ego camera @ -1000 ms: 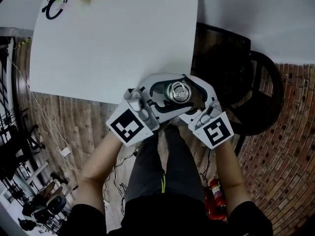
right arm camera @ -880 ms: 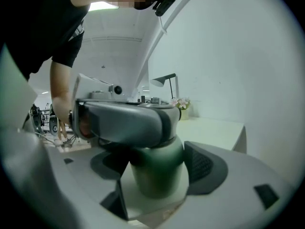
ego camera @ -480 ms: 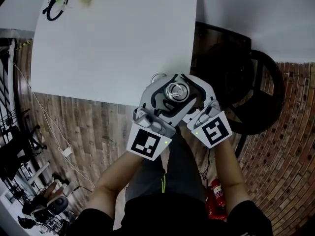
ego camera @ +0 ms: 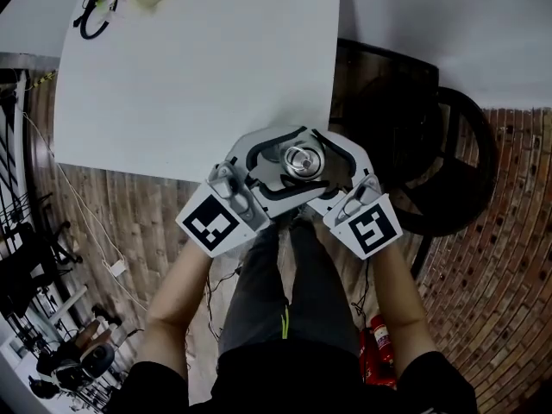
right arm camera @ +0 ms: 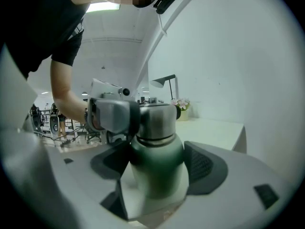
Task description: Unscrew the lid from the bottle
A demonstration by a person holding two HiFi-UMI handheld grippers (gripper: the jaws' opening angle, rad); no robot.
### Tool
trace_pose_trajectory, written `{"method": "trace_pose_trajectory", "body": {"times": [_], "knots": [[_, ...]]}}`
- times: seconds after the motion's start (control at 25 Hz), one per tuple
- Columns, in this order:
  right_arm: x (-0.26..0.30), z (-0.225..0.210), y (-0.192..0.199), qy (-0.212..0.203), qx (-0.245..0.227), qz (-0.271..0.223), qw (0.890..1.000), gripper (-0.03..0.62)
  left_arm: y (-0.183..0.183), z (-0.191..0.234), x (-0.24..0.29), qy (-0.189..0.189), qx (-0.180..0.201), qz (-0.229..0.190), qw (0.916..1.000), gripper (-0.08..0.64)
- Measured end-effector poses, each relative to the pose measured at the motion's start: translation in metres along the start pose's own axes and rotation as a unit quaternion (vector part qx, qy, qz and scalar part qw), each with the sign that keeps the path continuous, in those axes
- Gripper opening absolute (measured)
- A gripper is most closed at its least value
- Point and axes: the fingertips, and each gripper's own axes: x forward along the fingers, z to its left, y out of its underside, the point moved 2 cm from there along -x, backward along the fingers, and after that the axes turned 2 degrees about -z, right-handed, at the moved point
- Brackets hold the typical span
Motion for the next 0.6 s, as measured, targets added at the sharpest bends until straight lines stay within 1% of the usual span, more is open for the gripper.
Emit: {"method": "trace_pose_trajectory", "body": {"times": [0.08, 0.16, 0.2, 0.28, 0.32, 0.36, 0.44, 0.52, 0.6], "knots": [[0.000, 0.000, 0.000, -0.001, -0.001, 0.003, 1.000, 0.337, -0.005, -0.001, 0.000, 0.049, 0.002, -0.009, 0.9987, 0.321], [0.000, 0.000, -0.001, -0.003, -0.006, 0.005, 1.000, 0.337, -0.010, -0.003, 0.003, 0.093, 0.009, -0.016, 0.9955, 0.321], [-0.001, 0.000, -0.001, -0.004, -0.008, 0.005, 1.000, 0.337, -0.011, -0.004, 0.006, 0.109, 0.013, -0.016, 0.9938, 0.321], [-0.001, 0.001, -0.001, -0.005, -0.010, 0.004, 1.000, 0.337, -0.008, -0.005, 0.011, 0.130, 0.016, -0.010, 0.9913, 0.318], [-0.002, 0.001, -0.001, -0.005, -0.008, 0.004, 1.000, 0.337, -0.006, -0.005, 0.012, 0.137, 0.015, -0.005, 0.9904, 0.307], [-0.002, 0.001, 0.000, -0.006, -0.008, 0.004, 1.000, 0.336, -0.005, -0.006, 0.013, 0.142, 0.013, -0.003, 0.9897, 0.279], [-0.003, 0.001, 0.000, -0.007, -0.011, 0.004, 1.000, 0.337, -0.004, -0.007, 0.013, 0.143, 0.009, -0.001, 0.9897, 0.273], [-0.002, 0.001, 0.001, -0.008, -0.012, 0.003, 1.000, 0.337, -0.002, -0.007, 0.013, 0.130, 0.007, 0.000, 0.9915, 0.273], [-0.002, 0.000, 0.000, -0.006, -0.011, 0.002, 1.000, 0.337, -0.002, -0.006, 0.013, 0.106, 0.008, 0.003, 0.9943, 0.272]]}}
